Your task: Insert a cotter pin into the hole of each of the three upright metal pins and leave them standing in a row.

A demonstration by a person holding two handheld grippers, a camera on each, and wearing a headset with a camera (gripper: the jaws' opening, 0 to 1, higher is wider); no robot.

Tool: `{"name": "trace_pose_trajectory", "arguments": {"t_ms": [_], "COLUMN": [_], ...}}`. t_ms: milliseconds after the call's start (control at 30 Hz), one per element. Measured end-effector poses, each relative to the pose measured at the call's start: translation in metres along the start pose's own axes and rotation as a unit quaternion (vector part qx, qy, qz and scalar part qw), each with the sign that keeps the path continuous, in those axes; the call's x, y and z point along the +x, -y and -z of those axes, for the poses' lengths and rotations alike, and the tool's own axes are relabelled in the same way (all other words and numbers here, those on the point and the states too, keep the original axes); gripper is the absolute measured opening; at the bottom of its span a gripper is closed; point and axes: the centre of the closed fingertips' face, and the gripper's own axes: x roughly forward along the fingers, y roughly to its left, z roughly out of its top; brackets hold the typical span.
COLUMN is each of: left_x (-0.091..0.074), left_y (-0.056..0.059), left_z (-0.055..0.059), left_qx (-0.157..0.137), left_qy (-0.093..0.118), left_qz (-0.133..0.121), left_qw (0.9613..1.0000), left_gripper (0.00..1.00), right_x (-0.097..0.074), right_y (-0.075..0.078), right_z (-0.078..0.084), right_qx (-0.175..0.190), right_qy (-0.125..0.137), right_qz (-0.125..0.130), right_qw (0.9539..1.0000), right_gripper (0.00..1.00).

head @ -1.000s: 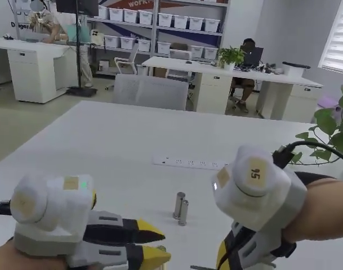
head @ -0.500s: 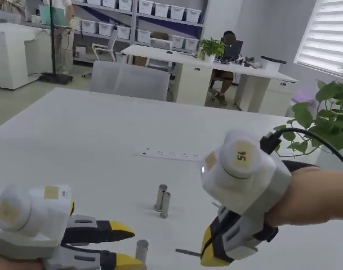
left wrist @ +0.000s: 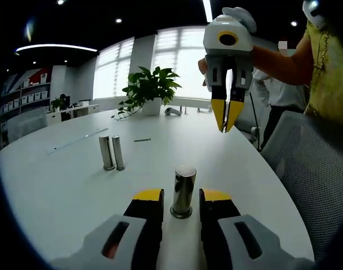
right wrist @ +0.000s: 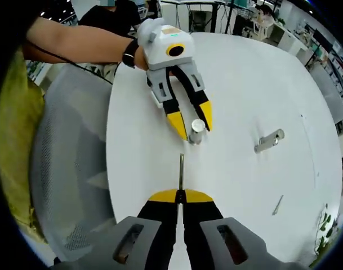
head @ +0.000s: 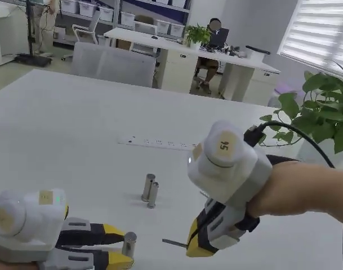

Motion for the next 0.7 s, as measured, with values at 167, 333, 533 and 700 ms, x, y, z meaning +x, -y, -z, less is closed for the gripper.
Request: {"name": "trace_pose_trajectory", "arguments": {"t_ms": [167,333,533,700], "left_x": [0.002,0.004,0.007,0.007], "left_y": [0.000,0.002,0.002,0.001], "left_z": [0.001,0.006,0.006,0.007], "left_qx": [0.016,0.029,0.029,0.023], "left_qy": [-0.008,-0.018,-0.022,-0.021], "left_qz": [0.008,0.012,0.008,0.006], "left_qw": [0.9998,0.9994,0.9993,0.9995], "left_gripper": [0.17,0.14,0.12,0.11], "right_x": [0.004,0.008,0.014,0.020], "right_y": [0.000,0.002,0.005,0.011], "right_z": [0.002,0.001,0.002,0.001], "right_qx": [0.007,0.012,0.019,0.030], "right_qy": [-0.001,0.000,-0.006,-0.007], "right_qz": [-0.005,-0.009,-0.009,-0.005], "right_qw": [1.0000,0.9999,0.9998,0.9995], "right_gripper": [0.03,0.03,0.03,0.03]}}
